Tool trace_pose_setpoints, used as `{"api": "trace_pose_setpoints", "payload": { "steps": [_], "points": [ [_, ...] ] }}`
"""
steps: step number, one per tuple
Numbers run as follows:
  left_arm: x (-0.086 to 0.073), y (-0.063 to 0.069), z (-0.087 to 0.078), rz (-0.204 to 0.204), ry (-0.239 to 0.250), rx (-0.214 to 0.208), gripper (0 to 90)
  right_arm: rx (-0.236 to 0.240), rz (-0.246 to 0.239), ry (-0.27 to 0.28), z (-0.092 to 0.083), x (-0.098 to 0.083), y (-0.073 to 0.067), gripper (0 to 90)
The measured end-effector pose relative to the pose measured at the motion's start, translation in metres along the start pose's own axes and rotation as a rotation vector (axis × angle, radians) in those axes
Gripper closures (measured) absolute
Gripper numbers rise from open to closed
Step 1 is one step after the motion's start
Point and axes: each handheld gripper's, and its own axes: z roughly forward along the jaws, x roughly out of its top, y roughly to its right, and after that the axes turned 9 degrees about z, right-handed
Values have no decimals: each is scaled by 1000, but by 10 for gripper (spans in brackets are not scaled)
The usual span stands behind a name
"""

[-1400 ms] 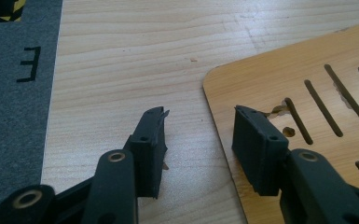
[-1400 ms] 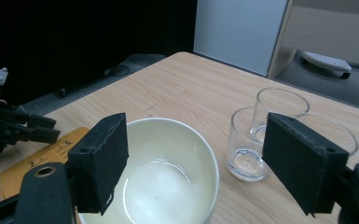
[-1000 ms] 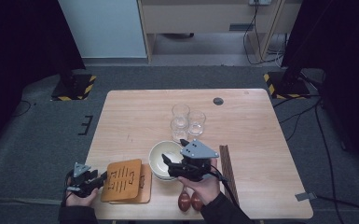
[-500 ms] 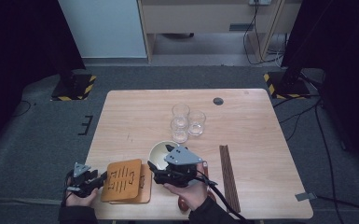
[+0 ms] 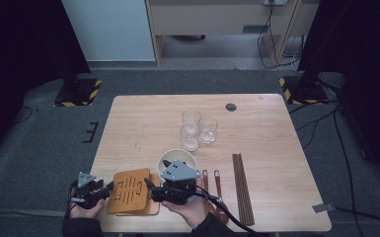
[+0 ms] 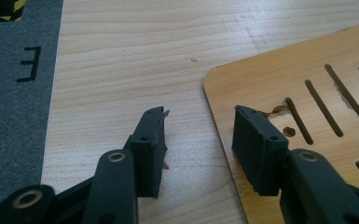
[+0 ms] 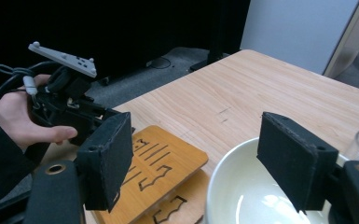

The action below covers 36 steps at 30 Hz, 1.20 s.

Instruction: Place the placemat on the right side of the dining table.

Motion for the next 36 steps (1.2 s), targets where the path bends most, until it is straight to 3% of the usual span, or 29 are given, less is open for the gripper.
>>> {"api": "trace_pose_setpoints", "payload": {
  "steps": [36],
  "points": [
    [0,0,0,-5,3,-2,532,71,27,-88,34,-27,-30,297]
  ]
}}
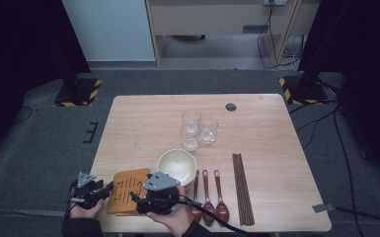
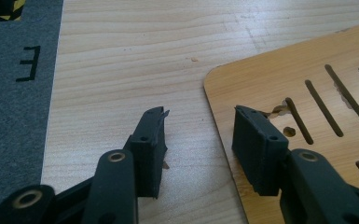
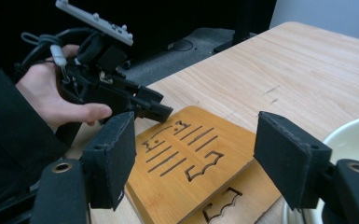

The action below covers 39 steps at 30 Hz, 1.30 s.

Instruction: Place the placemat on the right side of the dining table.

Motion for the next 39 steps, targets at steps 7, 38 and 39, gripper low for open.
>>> {"api": "trace_pose_setpoints", "payload": {
  "steps": [7,38,39],
  "points": [
    [0,0,0,6,-3,1,532,0,14,-24,7,-7,-1,304],
    [0,0,0,4,0,1,532,-37,36,-136,35,-39,0,311],
    [0,0,0,4,0,1,532,-37,42,-140,36,-40,0,310]
  ]
}}
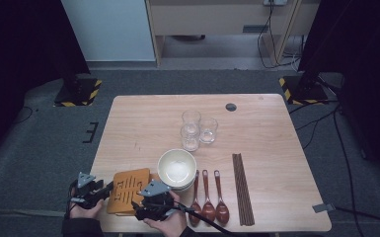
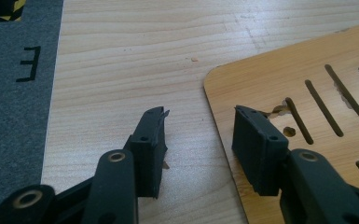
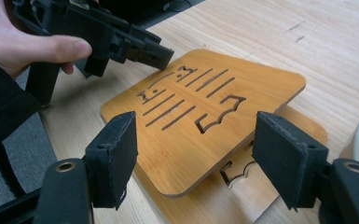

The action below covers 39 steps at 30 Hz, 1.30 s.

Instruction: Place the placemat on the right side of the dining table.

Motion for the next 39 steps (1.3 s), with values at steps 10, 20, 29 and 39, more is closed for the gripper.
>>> {"api": "trace_pose_setpoints", "payload": {
  "steps": [10,20,29,39],
  "points": [
    [0,0,0,0,0,0,532,-15,21,-23,6,-5,5,309],
    [0,0,0,-1,0,1,532,-20,39,-47,14,-11,6,311],
    [0,0,0,-1,0,1,532,-18,53,-65,19,-14,6,312],
    [0,-1,0,-4,1,7,535,4,91,-78,23,-14,9,310]
  ]
}}
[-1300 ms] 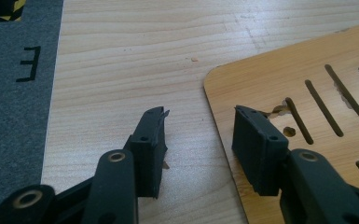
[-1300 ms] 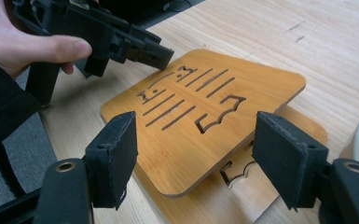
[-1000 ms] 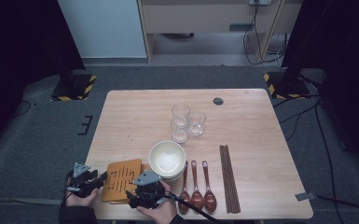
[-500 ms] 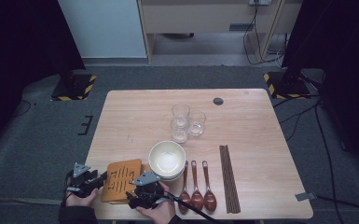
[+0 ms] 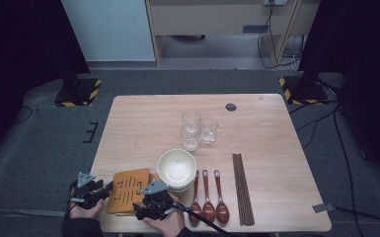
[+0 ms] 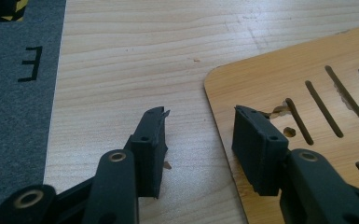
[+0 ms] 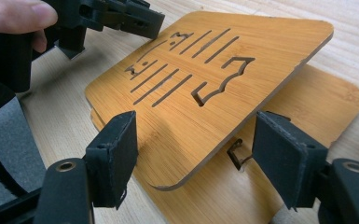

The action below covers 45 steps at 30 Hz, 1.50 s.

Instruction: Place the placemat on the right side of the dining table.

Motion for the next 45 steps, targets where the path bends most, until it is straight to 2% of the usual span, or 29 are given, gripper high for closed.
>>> {"api": "trace_pose_setpoints", "payload": {
  "steps": [9,15,19,25,30,33,38,40,43,45],
  "points": [
    [0,0,0,0,0,1,535,15,32,-12,2,0,1,298],
    [0,0,0,-2,1,0,536,44,50,-25,7,0,1,297],
    [0,0,0,-4,1,1,536,40,47,-24,9,2,1,302],
    [-1,-1,0,-16,4,0,537,46,74,-24,13,5,2,314],
    [-1,-2,0,-26,8,-2,536,70,81,8,7,10,1,404],
    [-1,-2,0,-30,9,-2,535,78,69,11,6,14,-2,410],
    [-2,-2,0,-43,11,-6,528,115,107,0,11,15,-3,442],
    [-2,-3,0,-64,18,-16,497,123,126,-2,11,17,-2,471],
    [-2,-4,0,-105,37,-41,380,131,139,7,10,18,0,497],
    [-2,-5,-2,-129,54,-44,335,129,142,19,10,17,0,522]
  ]
}}
